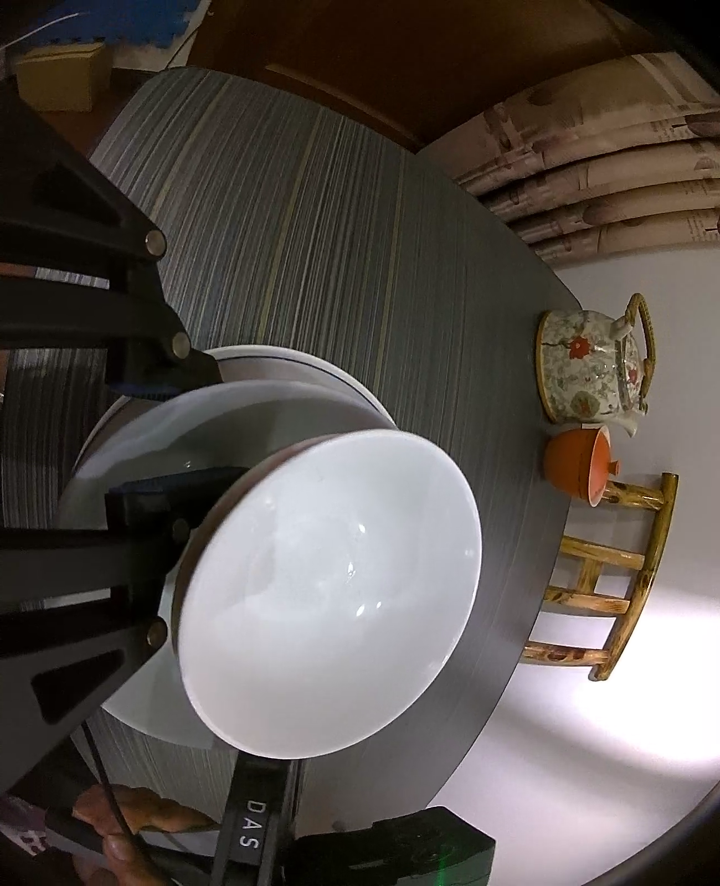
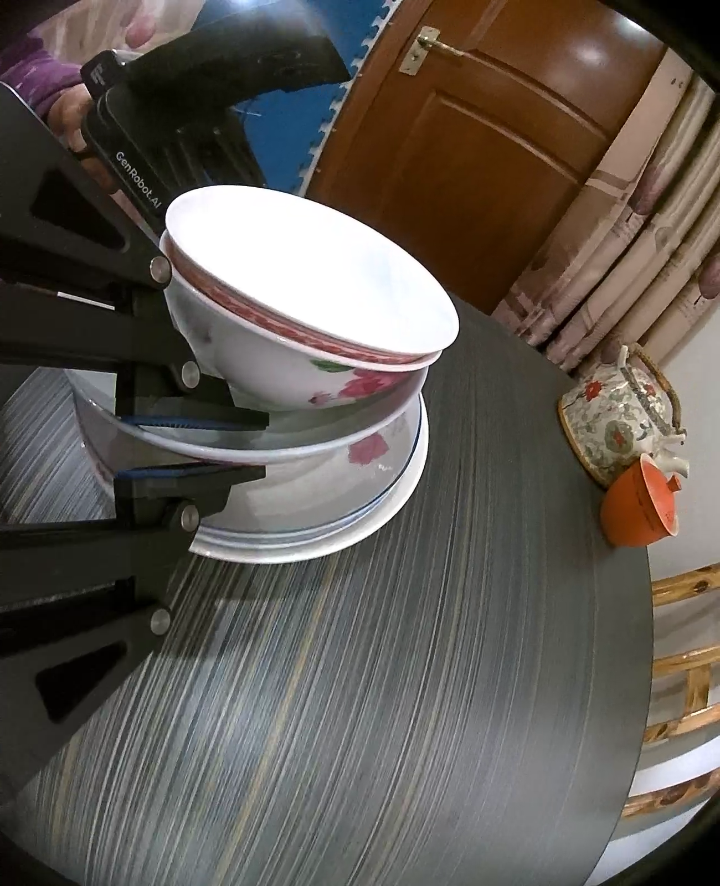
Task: Organize plates and bowls
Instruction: 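Lower the nested bowl stack onto the flowered plate stack with the right gripper, then open the right gripper and pull it back from the stack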
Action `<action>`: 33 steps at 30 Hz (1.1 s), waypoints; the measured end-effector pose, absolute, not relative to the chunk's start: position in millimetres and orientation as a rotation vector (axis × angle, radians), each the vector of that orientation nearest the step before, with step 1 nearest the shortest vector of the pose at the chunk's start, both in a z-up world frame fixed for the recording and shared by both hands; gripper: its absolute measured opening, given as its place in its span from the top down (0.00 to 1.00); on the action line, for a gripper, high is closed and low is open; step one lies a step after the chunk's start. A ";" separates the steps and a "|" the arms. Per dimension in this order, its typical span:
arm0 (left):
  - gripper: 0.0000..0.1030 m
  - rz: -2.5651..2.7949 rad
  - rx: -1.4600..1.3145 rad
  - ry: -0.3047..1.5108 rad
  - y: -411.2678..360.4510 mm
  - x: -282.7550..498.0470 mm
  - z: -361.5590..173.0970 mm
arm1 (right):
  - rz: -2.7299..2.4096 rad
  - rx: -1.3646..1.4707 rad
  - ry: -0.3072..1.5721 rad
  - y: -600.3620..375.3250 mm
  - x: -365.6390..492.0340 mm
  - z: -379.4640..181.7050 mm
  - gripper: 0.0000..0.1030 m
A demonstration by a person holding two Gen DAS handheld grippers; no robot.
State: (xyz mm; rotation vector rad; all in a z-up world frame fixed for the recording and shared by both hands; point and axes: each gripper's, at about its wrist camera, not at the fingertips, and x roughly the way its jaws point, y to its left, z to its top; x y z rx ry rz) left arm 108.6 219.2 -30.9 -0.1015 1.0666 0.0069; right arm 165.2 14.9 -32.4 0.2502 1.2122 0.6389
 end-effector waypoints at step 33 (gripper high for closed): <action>0.65 0.145 -0.050 0.912 202.7 35.6 20.3 | 0.468 0.215 0.942 -32.0 117.4 24.4 0.48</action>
